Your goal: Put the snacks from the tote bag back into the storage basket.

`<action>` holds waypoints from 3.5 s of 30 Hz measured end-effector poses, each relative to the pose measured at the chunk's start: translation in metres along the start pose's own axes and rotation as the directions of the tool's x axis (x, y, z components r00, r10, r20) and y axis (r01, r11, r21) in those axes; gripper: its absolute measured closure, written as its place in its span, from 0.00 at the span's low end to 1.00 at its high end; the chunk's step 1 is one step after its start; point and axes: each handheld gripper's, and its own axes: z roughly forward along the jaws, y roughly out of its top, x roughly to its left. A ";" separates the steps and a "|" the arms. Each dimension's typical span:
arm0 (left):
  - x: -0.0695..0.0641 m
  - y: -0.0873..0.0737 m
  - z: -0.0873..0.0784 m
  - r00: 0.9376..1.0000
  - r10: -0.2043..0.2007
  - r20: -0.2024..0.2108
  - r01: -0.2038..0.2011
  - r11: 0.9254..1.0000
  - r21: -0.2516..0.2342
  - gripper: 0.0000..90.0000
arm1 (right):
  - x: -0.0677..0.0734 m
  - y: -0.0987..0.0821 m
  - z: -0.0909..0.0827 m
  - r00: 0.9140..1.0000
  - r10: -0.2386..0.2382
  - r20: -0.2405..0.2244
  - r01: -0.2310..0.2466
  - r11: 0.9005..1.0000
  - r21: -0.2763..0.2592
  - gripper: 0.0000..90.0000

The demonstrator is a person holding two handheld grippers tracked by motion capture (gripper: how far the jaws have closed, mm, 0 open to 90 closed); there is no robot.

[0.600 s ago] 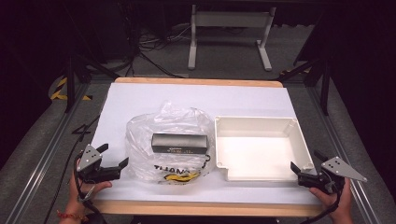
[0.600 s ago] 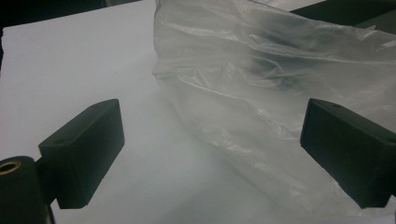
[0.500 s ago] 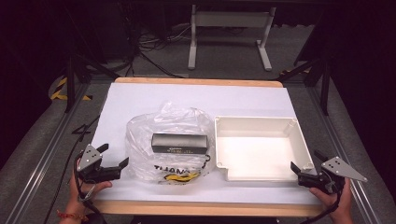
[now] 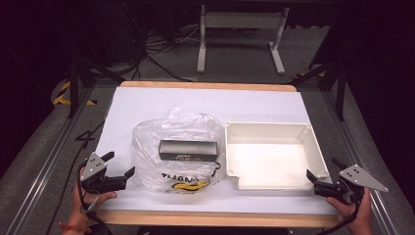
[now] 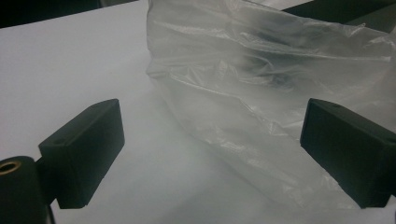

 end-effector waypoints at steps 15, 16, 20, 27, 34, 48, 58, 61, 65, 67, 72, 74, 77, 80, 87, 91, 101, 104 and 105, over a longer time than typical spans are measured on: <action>0.000 0.000 0.001 1.000 -0.005 0.006 0.005 1.000 0.003 0.08 | 0.003 0.012 -0.007 1.000 -0.024 -0.014 0.024 1.000 -0.012 0.06; 0.000 0.000 0.001 1.000 -0.006 0.007 0.006 1.000 0.004 0.08 | 0.003 0.014 -0.007 1.000 -0.024 -0.014 0.024 1.000 -0.016 0.06; 0.000 0.000 0.001 1.000 -0.007 0.008 0.007 1.000 0.003 0.08 | 0.004 0.018 -0.010 1.000 -0.025 -0.019 0.025 0.999 -0.032 0.07; 0.000 0.000 0.001 1.000 -0.007 0.005 0.007 1.000 -0.001 0.08 | 0.006 0.025 -0.010 0.999 -0.032 -0.023 0.031 0.999 -0.032 0.07; 0.000 0.000 0.001 1.000 -0.008 0.004 0.008 1.000 -0.004 0.08 | 0.010 0.033 -0.008 0.997 -0.060 -0.045 0.058 0.997 -0.042 0.11; 0.000 -0.001 0.001 1.000 -0.015 -0.001 0.015 1.000 -0.001 0.09 | 0.028 0.067 -0.004 0.977 -0.154 -0.148 0.145 0.987 -0.071 0.17; 0.000 -0.001 0.001 1.000 -0.016 -0.004 0.016 1.000 0.004 0.09 | 0.052 0.087 0.023 0.947 -0.231 -0.224 0.218 0.973 -0.079 0.17; 0.000 -0.001 0.001 1.000 -0.016 -0.001 0.016 1.000 0.000 0.09 | 0.059 0.093 0.031 0.939 -0.248 -0.238 0.235 0.969 -0.082 0.17; 0.000 -0.001 0.001 1.000 -0.017 0.007 0.017 1.000 0.005 0.09 | 0.069 0.099 0.047 0.917 -0.277 -0.287 0.266 0.961 -0.078 0.23; 0.000 -0.001 0.001 1.000 -0.011 0.010 0.011 1.000 0.004 0.08 | 0.073 0.102 0.057 0.909 -0.266 -0.319 0.261 0.963 -0.061 0.23; 0.001 -0.001 0.000 1.000 -0.015 0.010 0.015 1.000 0.004 0.08 | 0.082 0.107 0.070 0.891 -0.266 -0.368 0.265 0.963 -0.055 0.23; 0.000 -0.001 0.001 1.000 -0.014 0.010 0.014 1.000 0.003 0.08 | 0.086 0.110 0.075 0.884 -0.263 -0.386 0.265 0.963 -0.049 0.23; 0.000 -0.001 0.000 1.000 -0.013 0.012 0.013 1.000 0.002 0.08 | 0.090 0.114 0.082 0.876 -0.267 -0.402 0.273 0.961 -0.043 0.23; 0.000 -0.002 0.000 1.000 -0.013 0.010 0.013 1.000 0.002 0.08 | 0.092 0.116 0.089 0.870 -0.274 -0.410 0.284 0.958 -0.037 0.24; 0.000 -0.002 -0.001 1.000 -0.015 0.014 0.015 1.000 -0.002 0.08 | 0.101 0.125 0.103 0.845 -0.296 -0.445 0.315 0.949 -0.032 0.28; 0.000 -0.002 -0.001 1.000 -0.013 0.014 0.013 1.000 -0.003 0.08 | 0.107 0.130 0.110 0.820 -0.321 -0.474 0.345 0.938 -0.039 0.32; 0.000 -0.002 -0.002 1.000 -0.004 0.022 0.004 1.000 -0.007 0.07 | 0.123 0.145 0.132 0.760 -0.345 -0.550 0.398 0.917 -0.025 0.35; -0.001 -0.002 -0.002 1.000 -0.003 0.020 0.003 1.000 -0.006 0.07 | 0.127 0.148 0.138 0.748 -0.350 -0.564 0.415 0.910 -0.015 0.35; -0.001 -0.002 -0.002 1.000 -0.002 0.020 0.002 1.000 -0.005 0.07 | 0.128 0.148 0.139 0.744 -0.354 -0.567 0.421 0.907 -0.015 0.35</action>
